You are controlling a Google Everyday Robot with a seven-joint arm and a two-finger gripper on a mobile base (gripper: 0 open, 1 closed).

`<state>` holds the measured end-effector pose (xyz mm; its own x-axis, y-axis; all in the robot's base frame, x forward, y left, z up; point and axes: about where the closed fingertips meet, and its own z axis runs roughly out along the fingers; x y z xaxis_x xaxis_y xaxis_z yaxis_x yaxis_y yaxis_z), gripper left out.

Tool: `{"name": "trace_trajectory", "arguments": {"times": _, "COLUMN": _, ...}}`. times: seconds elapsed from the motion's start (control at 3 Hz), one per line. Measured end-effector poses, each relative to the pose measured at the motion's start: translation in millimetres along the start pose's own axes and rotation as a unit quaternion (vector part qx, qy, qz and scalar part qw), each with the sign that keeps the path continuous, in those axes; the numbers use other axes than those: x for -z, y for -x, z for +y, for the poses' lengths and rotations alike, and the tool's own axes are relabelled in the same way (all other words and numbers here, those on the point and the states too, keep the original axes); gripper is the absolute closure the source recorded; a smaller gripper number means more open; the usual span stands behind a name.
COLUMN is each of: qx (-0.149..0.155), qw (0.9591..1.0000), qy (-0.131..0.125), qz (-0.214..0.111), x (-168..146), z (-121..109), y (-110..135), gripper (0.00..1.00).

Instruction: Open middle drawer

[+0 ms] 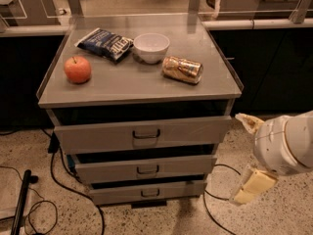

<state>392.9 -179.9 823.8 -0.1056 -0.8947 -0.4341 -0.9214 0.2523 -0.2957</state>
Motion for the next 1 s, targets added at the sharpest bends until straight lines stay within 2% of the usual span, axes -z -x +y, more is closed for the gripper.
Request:
{"name": "trace_trajectory", "arguments": {"times": 0.33, "qx": 0.000, "qw": 1.0000, "qy": 0.000, "qz": 0.000, "x": 0, "z": 0, "y": 0, "gripper": 0.00}}
{"name": "trace_trajectory", "arguments": {"times": 0.67, "qx": 0.012, "qw": 0.9995, "qy": 0.028, "qz": 0.000, "x": -35, "z": 10, "y": 6, "gripper": 0.00}}
{"name": "trace_trajectory", "arguments": {"times": 1.0, "qx": 0.017, "qw": 0.9987, "qy": 0.047, "qz": 0.001, "x": -83, "z": 21, "y": 4, "gripper": 0.00}}
